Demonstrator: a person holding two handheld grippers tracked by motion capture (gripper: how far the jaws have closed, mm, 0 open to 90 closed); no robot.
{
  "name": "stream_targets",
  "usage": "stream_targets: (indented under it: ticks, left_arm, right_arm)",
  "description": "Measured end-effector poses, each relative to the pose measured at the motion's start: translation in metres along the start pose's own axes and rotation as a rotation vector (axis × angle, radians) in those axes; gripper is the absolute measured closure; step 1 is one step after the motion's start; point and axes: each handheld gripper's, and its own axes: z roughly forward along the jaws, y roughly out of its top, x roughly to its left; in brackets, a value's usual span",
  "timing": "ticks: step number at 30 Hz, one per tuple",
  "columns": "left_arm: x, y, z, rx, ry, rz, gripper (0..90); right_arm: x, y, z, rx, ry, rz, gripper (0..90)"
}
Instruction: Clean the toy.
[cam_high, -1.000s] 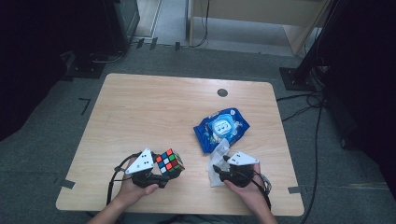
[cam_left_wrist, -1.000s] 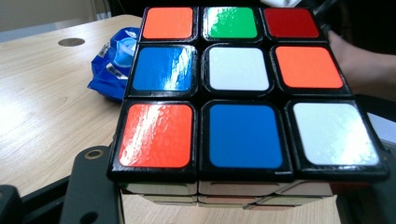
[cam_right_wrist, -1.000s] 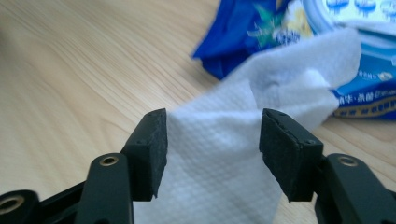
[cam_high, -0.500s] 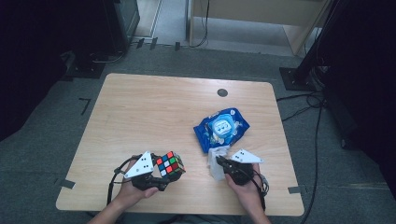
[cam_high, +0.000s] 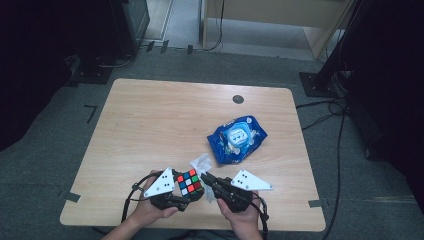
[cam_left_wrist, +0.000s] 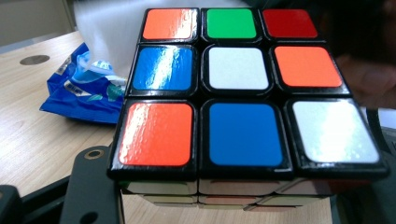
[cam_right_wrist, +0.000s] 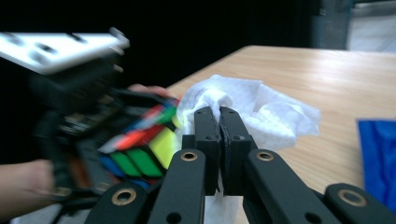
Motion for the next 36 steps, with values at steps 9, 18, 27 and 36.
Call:
stream_targets:
  ticks: [9,18,27,36]
  left_arm:
    - [0.009,0.001,-0.01,-0.015,0.039,-0.023,33.8]
    - [0.004,0.0,-0.001,0.005,0.034,-0.016,33.8]
    - [0.01,0.003,-0.01,-0.028,0.046,-0.045,33.8]
    - [0.015,-0.001,-0.015,-0.008,0.065,-0.042,33.8]
  right_arm:
    - [-0.018,-0.02,0.014,0.127,-0.129,0.038,88.0]
    - [0.006,0.003,-0.007,-0.023,-0.052,-0.026,87.2]
    - [-0.017,-0.018,0.01,0.162,-0.135,-0.005,87.3]
    - [-0.082,-0.013,-0.032,0.139,-0.43,0.014,87.1]
